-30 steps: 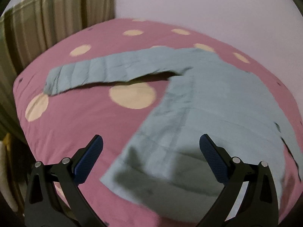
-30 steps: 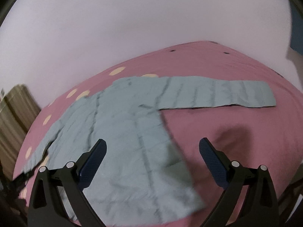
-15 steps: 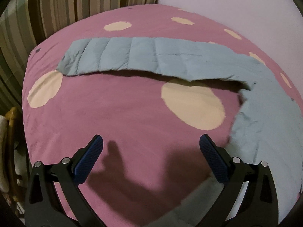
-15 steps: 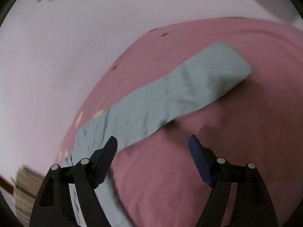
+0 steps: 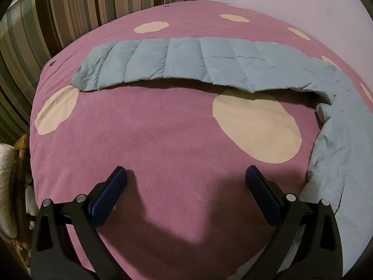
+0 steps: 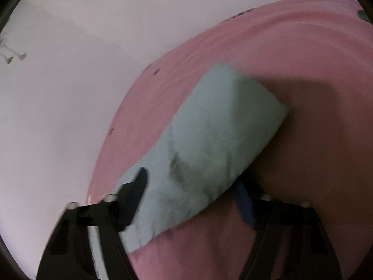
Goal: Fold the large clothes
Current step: 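Grasp the jacket sleeve cuff with the right gripper and lift it, then carry the sleeve across the jacket back with the right gripper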
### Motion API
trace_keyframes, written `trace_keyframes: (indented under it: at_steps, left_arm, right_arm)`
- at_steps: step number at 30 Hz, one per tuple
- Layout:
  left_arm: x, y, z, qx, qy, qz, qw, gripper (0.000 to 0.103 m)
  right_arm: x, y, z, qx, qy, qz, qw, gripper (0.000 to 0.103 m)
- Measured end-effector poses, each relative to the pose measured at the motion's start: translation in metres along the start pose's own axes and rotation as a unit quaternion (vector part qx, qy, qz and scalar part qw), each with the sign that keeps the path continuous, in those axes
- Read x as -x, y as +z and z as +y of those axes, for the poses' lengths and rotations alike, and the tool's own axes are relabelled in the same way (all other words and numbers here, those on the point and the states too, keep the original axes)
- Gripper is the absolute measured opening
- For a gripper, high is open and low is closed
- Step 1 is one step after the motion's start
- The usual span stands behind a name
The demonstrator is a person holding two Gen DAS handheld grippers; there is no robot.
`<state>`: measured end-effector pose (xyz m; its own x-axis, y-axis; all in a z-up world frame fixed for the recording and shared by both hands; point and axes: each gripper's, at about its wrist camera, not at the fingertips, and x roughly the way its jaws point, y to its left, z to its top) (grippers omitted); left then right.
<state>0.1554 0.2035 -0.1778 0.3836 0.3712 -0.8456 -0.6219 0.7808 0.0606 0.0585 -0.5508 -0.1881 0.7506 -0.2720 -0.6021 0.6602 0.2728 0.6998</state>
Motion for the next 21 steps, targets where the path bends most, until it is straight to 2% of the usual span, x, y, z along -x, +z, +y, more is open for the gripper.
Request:
trace_keyframes:
  at_steps: [3,5,8,11,16,18,19,21]
  left_arm:
    - [0.000,-0.001,0.000,-0.001,0.003,-0.004,1.0000,0.101]
    - [-0.001,-0.002,-0.001,-0.001,0.005,-0.008,1.0000,0.101]
    - [-0.001,-0.003,-0.002,-0.003,0.008,-0.011,0.9999,0.101]
    - [0.000,-0.003,-0.002,-0.003,0.011,-0.012,0.9999,0.101]
    - [-0.001,-0.002,-0.002,-0.003,0.012,-0.012,0.9998,0.101]
    - [-0.001,-0.002,-0.003,-0.003,0.012,-0.012,0.9999,0.101]
    - [-0.001,-0.002,-0.003,-0.003,0.012,-0.012,0.9999,0.101]
    - [-0.001,-0.002,-0.003,-0.003,0.012,-0.012,0.9999,0.101]
  right_arm:
    - [-0.001,0.003,-0.008,-0.036,0.007,-0.009,0.999,0.035]
    - [-0.003,0.006,-0.013,-0.049,0.005,-0.010,0.999,0.017]
    - [-0.003,0.001,-0.011,-0.046,0.004,-0.007,0.999,0.009]
    - [0.001,0.008,0.010,-0.010,-0.002,-0.016,1.000,0.006]
    - [0.015,-0.012,0.081,0.067,0.035,-0.021,0.997,0.006]
    - [0.020,-0.030,0.119,0.114,0.062,-0.013,0.991,0.006]
    - [0.024,-0.042,0.125,0.128,0.070,-0.009,0.989,0.006]
    - [0.024,-0.071,0.169,0.170,0.101,0.010,0.980,0.006]
